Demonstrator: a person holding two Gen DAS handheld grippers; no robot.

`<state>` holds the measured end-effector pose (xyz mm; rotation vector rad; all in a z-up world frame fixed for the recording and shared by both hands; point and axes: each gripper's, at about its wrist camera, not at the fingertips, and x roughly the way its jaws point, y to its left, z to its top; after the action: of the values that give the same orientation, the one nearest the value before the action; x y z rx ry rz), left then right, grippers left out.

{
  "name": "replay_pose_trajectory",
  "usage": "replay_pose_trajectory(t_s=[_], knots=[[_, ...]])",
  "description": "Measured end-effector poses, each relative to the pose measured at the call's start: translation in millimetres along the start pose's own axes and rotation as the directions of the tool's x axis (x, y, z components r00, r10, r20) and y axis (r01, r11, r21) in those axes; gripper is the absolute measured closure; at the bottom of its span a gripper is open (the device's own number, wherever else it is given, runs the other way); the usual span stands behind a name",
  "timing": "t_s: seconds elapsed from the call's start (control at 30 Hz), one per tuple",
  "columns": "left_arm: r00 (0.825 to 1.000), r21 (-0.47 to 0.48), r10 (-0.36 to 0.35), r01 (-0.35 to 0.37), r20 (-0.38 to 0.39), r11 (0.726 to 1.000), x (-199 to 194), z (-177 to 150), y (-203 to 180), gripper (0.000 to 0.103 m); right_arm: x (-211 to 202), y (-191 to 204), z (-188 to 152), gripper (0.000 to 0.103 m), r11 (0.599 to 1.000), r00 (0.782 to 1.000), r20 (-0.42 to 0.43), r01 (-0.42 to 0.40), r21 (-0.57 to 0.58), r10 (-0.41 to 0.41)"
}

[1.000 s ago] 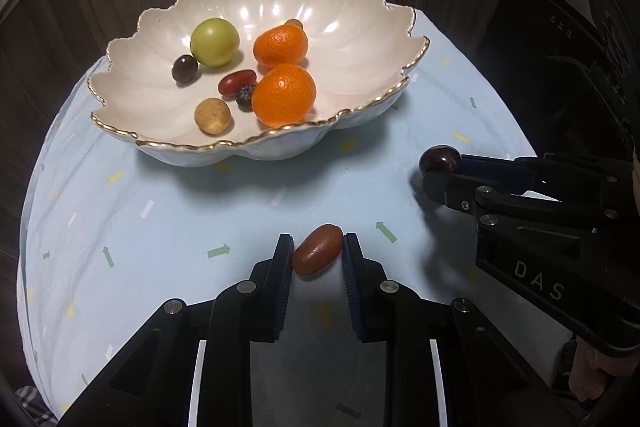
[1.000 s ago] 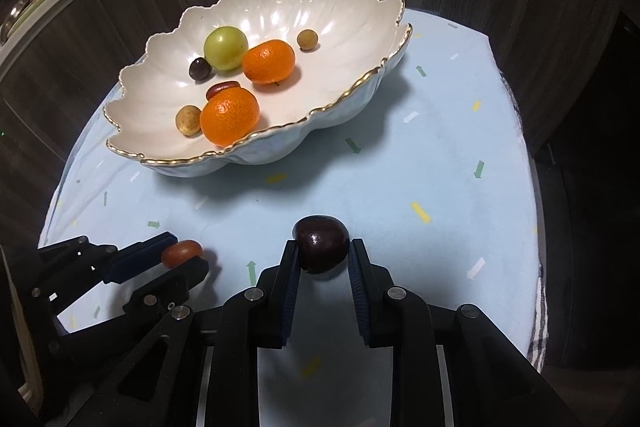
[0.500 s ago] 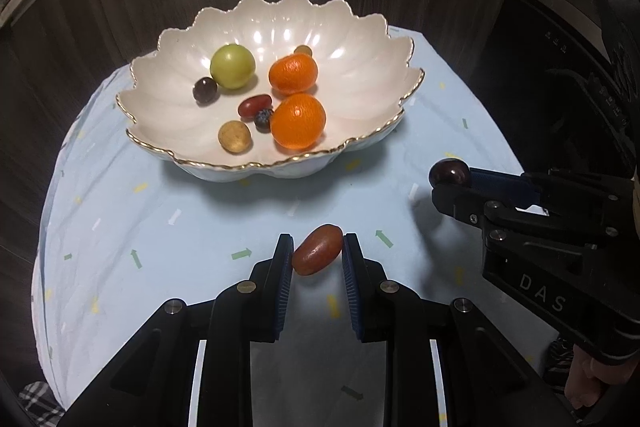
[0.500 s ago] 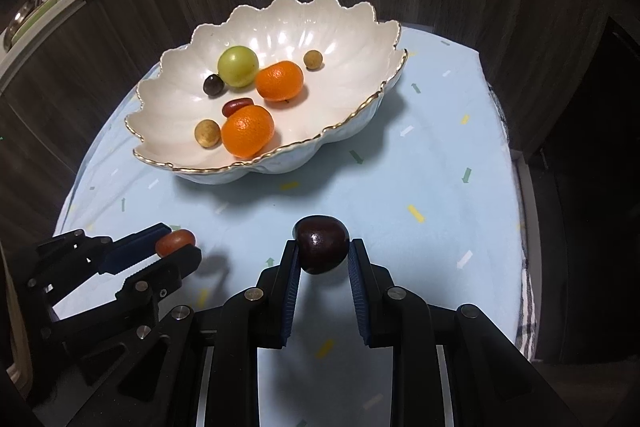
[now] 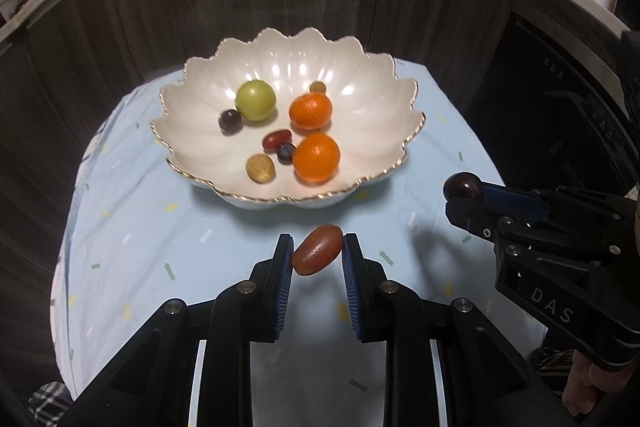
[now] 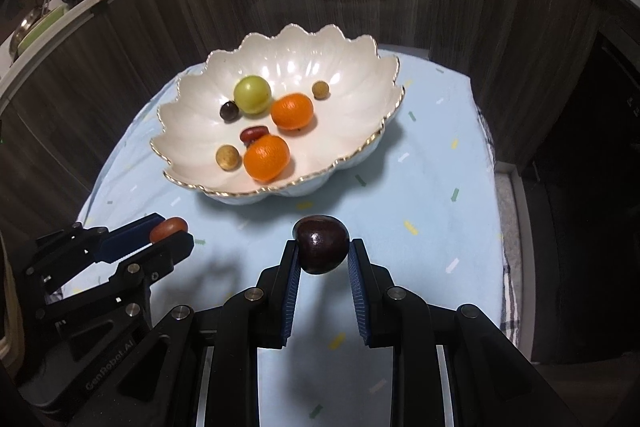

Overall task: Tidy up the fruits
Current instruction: 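Carry the date with the left tool while the right tool carries the cherry over the bowl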

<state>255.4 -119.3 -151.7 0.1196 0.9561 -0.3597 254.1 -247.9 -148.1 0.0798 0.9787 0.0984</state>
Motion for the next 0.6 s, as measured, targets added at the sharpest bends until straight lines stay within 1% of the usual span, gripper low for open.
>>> replay_pose_trajectory(t_s=[0.37, 0.6], knots=[[0.998, -0.023, 0.024, -0.023, 0.055, 0.999, -18, 21, 20, 0.078, -19, 15, 22, 0.077, 1.000, 0.999, 0.047, 0.002, -0.019, -0.001], [0.996, -0.032, 0.045, -0.042, 0.076, 0.999, -21, 36, 30, 0.078, -20, 18, 34, 0.077, 1.000, 0.998, 0.065, 0.007, -0.006, -0.007]])
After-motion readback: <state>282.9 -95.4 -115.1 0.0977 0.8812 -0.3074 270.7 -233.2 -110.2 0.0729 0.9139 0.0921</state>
